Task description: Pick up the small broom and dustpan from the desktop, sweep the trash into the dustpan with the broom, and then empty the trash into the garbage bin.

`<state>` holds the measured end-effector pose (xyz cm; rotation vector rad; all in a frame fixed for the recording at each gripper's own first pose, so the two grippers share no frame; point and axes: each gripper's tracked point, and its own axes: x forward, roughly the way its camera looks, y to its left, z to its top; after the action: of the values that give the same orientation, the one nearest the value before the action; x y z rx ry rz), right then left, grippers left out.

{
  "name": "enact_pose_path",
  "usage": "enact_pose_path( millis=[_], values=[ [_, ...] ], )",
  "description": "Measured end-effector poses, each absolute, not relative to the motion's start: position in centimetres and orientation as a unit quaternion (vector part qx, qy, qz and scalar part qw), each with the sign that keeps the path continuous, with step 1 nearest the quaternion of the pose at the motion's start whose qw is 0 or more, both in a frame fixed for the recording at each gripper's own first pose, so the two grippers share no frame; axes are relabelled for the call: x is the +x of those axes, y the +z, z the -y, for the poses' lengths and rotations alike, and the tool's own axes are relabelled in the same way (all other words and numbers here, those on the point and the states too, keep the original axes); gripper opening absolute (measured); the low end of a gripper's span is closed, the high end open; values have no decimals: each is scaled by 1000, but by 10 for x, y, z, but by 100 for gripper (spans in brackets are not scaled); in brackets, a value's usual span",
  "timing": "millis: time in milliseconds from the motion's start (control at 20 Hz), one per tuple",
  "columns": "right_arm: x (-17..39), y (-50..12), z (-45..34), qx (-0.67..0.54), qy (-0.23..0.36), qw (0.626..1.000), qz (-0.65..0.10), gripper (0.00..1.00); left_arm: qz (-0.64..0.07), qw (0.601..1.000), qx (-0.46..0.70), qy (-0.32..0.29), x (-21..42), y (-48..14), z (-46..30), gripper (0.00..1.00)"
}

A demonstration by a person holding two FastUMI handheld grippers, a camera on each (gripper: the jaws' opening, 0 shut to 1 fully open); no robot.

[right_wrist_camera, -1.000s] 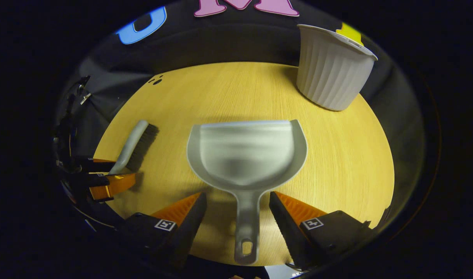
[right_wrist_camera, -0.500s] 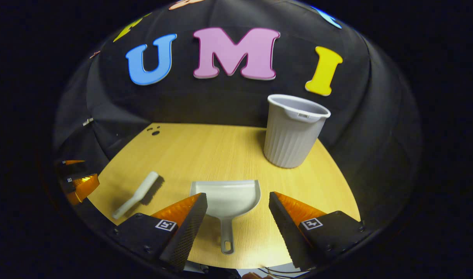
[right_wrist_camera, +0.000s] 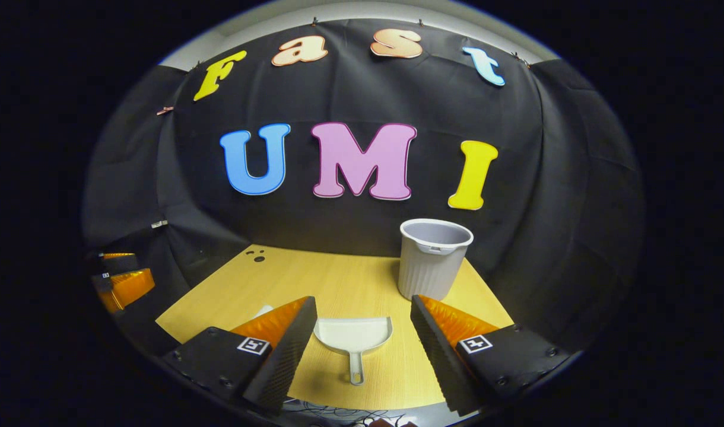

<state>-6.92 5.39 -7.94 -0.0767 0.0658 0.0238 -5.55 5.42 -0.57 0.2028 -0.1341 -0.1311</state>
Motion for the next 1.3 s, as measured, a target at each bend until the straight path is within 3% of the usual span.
enact_pose_path(
  millis=[250,850,1300],
  values=[
    [-88,-76,-41,-42,16,999,-22,99,56,992,94,-70,-70,-21,-33,96],
    [-111,-85,4,-35,75,996,-12,99,23,1000,3,-17,-89,-48,30,95],
    [-86,-130,23,-8,36,997,-63,99,21,996,75,-43,-52,-43,52,94]
  ],
)
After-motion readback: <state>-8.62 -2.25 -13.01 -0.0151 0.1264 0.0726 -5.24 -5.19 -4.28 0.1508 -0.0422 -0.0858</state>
